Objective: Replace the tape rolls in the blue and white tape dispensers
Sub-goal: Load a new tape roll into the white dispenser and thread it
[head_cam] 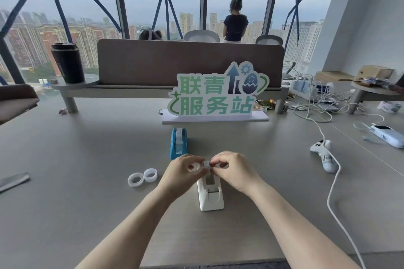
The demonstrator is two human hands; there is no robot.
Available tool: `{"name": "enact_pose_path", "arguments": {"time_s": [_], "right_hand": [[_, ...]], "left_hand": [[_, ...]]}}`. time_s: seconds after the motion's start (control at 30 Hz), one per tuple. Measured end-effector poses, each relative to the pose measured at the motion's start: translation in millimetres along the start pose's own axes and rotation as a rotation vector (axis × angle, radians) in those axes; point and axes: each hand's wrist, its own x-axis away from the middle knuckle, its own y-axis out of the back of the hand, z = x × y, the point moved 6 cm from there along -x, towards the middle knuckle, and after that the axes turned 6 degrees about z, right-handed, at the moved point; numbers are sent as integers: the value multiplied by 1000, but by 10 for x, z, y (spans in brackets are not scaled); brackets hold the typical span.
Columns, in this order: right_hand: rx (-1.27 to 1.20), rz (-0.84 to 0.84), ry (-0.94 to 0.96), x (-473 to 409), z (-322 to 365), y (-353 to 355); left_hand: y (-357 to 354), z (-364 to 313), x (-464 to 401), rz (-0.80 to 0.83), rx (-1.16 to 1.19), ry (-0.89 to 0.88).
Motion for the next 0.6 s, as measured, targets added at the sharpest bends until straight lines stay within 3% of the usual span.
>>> {"name": "enact_pose_path", "arguments": {"time_s": [0.6], "right_hand": [[-55, -23, -20, 103, 2, -10]], "left_hand": [[-83, 87, -44, -5, 118, 99]]}}
